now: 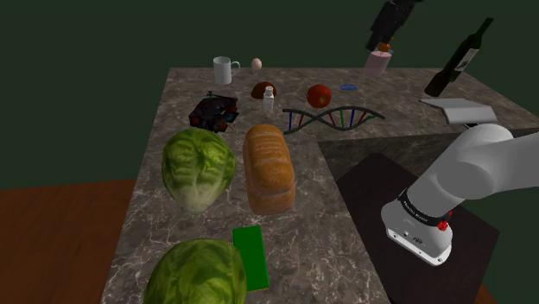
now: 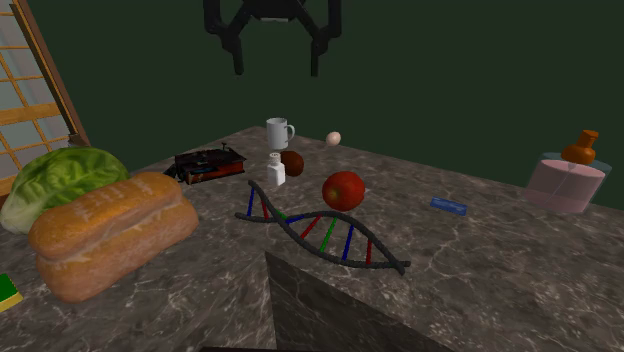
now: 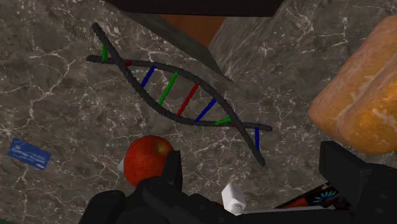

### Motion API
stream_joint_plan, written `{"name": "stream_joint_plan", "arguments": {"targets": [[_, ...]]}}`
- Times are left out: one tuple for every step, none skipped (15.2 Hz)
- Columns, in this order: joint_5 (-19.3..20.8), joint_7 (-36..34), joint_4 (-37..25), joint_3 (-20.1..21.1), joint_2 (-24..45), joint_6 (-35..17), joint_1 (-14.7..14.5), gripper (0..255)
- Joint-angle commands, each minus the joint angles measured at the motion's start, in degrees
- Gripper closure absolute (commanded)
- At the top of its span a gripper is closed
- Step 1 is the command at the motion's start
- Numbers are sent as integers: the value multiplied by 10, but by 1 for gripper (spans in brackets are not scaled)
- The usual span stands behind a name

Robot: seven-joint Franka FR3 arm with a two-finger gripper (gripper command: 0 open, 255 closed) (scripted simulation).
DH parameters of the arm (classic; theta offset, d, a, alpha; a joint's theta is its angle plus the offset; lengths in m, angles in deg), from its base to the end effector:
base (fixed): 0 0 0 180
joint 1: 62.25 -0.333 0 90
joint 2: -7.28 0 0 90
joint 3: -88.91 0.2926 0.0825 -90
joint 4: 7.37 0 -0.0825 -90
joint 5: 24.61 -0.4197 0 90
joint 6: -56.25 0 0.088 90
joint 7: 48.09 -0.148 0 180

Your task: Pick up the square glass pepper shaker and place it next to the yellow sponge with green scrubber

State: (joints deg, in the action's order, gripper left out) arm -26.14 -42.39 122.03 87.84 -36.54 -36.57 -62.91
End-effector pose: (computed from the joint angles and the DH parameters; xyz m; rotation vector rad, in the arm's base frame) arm 0.3750 -0.0001 0.5802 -3.0984 -0.1505 -0.1990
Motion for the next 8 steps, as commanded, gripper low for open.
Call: {"name": "stream_joint_plan", "arguments": {"targets": [[0, 0, 0, 0, 0, 0, 0, 0], [-1, -7, 2, 5, 15, -16, 0, 0], [-2, -13, 2, 10, 32, -32, 0, 0], [-3, -20, 2, 15, 48, -47, 0, 0], [-4, -27, 1, 20, 65, -62, 0, 0], [-4, -33, 0, 25, 83, -77, 0, 0], [-4, -40, -3, 29, 101, -91, 0, 0], [-4, -47, -6, 34, 120, -105, 0, 0]]}}
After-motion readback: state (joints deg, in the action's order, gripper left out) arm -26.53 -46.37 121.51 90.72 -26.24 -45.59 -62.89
